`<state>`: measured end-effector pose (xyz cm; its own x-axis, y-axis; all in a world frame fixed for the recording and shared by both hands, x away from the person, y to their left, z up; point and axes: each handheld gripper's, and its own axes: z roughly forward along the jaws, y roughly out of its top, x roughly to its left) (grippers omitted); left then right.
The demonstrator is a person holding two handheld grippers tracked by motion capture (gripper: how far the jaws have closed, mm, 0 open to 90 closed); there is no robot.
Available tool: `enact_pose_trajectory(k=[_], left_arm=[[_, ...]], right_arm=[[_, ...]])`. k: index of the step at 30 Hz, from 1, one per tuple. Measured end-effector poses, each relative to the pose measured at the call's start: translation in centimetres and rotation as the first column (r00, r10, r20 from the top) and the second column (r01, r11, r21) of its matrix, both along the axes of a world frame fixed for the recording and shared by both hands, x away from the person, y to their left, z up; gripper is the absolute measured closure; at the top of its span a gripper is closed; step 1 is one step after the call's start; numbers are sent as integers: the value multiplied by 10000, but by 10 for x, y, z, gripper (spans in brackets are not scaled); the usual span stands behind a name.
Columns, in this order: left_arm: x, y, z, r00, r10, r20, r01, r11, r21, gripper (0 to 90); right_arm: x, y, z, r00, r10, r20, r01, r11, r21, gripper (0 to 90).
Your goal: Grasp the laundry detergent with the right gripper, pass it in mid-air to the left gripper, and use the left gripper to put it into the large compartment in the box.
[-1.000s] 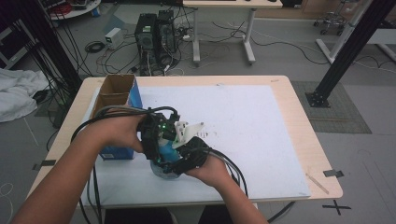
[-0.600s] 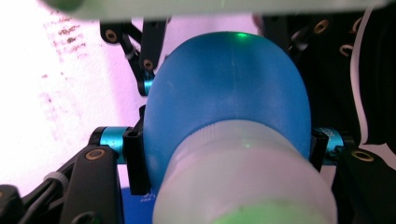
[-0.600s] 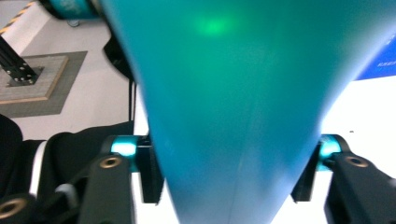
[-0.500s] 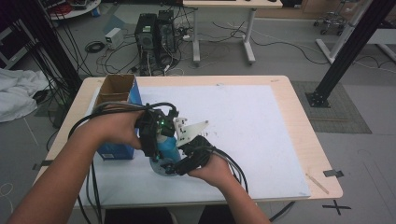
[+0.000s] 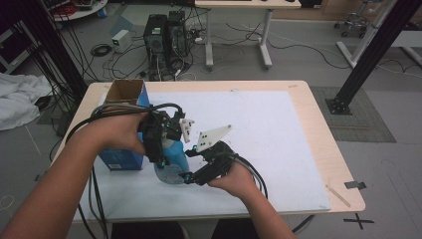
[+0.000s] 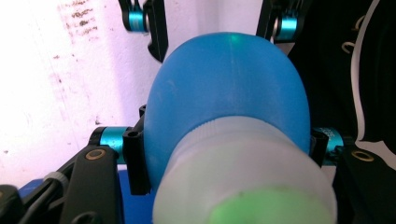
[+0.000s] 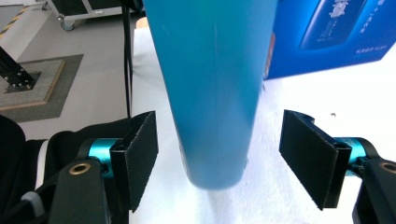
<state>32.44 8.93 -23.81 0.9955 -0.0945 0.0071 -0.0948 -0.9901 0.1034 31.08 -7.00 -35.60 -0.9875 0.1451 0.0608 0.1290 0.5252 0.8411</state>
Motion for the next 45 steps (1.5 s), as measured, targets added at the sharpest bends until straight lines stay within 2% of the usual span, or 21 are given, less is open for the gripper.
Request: enact_pose_trajectory(k=[7, 16, 26, 30, 31, 36, 37, 39, 40, 41, 43, 45], left_arm=[[4, 4, 8, 9996, 289, 76, -289, 9996, 33, 384], [9, 7, 16, 9979, 641, 57, -641, 9979, -49, 384], [14, 12, 36, 9883, 1521, -134, -1523, 9882, -163, 384], [16, 16, 47, 9789, 2036, -157, -2039, 9787, -236, 383], [17, 17, 51, 9759, 2177, -163, -2181, 9755, -275, 383], [21, 26, 65, 9581, 2858, -197, -2864, 9574, -359, 383], [22, 28, 69, 9526, 3032, -234, -3040, 9519, -390, 383], [22, 28, 69, 9526, 3032, -234, -3040, 9519, -390, 383], [25, 33, 77, 9412, 3371, -236, -3378, 9403, -405, 383], [26, 35, 79, 9353, 3531, -231, -3538, 9344, -409, 383], [29, 39, 84, 9277, 3728, -189, -3732, 9266, -450, 383], [32, 44, 89, 9157, 4010, -239, -4018, 9142, -527, 383]], right_arm=[[3, -11, 6, 9997, -231, -37, 230, 9996, -186, 232], [8, -20, 17, 9994, -326, 128, 333, 9979, -565, 228], [12, -25, 30, 9995, -264, 155, 281, 9923, -1206, 205], [12, -28, 36, 9995, -260, 163, 281, 9885, -1489, 204], [12, -29, 37, 9995, -273, 160, 295, 9875, -1546, 176], [12, -34, 41, 9991, -375, 179, 402, 9813, -1882, 171], [12, -34, 42, 9991, -386, 189, 415, 9806, -1915, 171], [12, -35, 43, 9991, -392, 174, 419, 9801, -1941, 171], [12, -35, 43, 9991, -392, 174, 419, 9801, -1941, 171], [13, -37, 45, 9987, -469, 186, 498, 9770, -2072, 140], [13, -39, 47, 9987, -486, 153, 507, 9759, -2124, 140], [13, -40, 48, 9986, -491, 173, 517, 9751, -2157, 140]])
